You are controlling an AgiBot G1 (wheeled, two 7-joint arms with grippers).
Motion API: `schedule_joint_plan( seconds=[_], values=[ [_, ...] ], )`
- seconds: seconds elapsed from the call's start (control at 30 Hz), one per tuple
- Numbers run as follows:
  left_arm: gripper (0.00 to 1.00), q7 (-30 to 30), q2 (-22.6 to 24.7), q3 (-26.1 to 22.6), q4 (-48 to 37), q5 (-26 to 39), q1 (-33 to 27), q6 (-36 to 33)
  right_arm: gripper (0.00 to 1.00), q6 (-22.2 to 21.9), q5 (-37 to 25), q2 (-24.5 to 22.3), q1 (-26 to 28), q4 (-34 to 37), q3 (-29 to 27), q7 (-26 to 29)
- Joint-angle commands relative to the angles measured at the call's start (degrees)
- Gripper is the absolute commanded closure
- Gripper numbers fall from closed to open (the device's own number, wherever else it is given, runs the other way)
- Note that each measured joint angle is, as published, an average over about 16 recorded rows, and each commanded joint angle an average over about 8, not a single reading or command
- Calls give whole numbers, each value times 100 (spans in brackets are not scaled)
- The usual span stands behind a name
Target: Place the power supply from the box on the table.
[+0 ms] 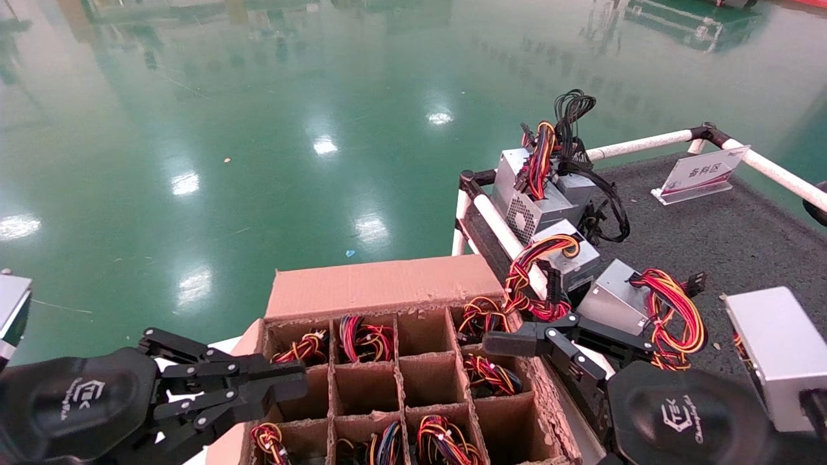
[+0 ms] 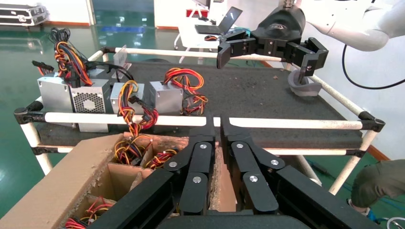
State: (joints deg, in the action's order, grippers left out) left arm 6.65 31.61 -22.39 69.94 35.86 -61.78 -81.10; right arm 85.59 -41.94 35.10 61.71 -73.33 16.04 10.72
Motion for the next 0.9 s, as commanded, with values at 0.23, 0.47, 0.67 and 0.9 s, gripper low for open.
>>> schedule_joint_plan(
  seconds=[0.23,0.47,0.67,0.9],
  values=[
    [16,0,0,0,0,0,0,0,0,-9,-11,-1,-4,7,4,4],
    [0,0,0,0,0,0,0,0,0,-322,-392,95,57,111,149,99],
    [0,0,0,0,0,0,0,0,0,-896,-1097,440,297,410,438,225],
    [0,0,0,0,0,0,0,0,0,-1474,-1987,902,730,842,786,192]
  ],
)
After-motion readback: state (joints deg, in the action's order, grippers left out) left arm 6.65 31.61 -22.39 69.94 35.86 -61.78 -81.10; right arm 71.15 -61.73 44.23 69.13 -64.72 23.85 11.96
